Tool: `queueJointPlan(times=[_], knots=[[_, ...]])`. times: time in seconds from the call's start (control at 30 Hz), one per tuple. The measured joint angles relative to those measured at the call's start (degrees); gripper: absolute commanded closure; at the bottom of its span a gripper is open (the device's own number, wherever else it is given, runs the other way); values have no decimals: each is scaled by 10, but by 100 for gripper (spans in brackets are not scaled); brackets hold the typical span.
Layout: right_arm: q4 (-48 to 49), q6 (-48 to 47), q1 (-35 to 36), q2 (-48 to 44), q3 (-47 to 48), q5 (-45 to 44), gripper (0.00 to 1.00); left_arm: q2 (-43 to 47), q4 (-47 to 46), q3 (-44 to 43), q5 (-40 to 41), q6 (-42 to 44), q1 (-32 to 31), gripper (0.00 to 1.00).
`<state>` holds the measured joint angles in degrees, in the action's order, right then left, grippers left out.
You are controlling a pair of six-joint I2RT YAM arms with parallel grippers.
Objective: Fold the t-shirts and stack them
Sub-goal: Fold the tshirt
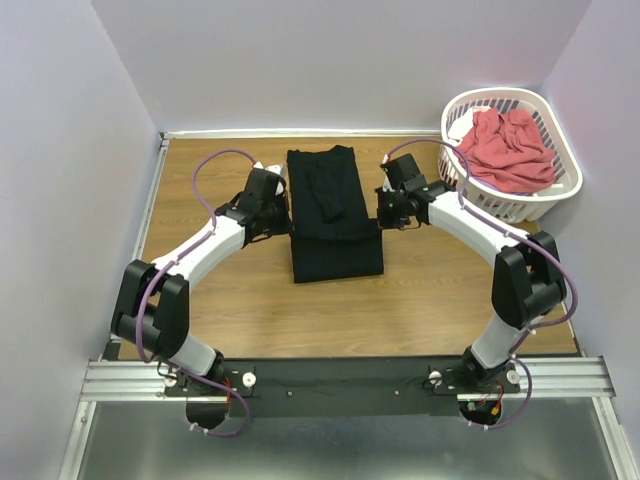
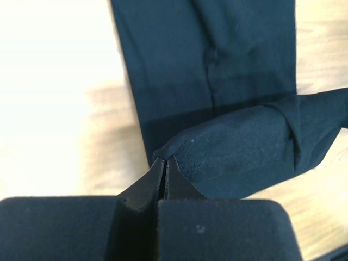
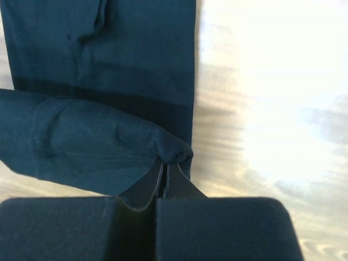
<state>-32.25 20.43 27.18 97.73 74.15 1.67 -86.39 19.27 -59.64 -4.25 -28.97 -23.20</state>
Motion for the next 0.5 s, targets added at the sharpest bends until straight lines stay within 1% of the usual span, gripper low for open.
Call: queueJointPlan(times=[0.3,0.5], knots=[[27,-28,-17,46,61,0,99,-76,-32,-40,16,16,17,100],[57,-38,-19,94,77,3,100,-111,-48,-53,23,17,29,100]])
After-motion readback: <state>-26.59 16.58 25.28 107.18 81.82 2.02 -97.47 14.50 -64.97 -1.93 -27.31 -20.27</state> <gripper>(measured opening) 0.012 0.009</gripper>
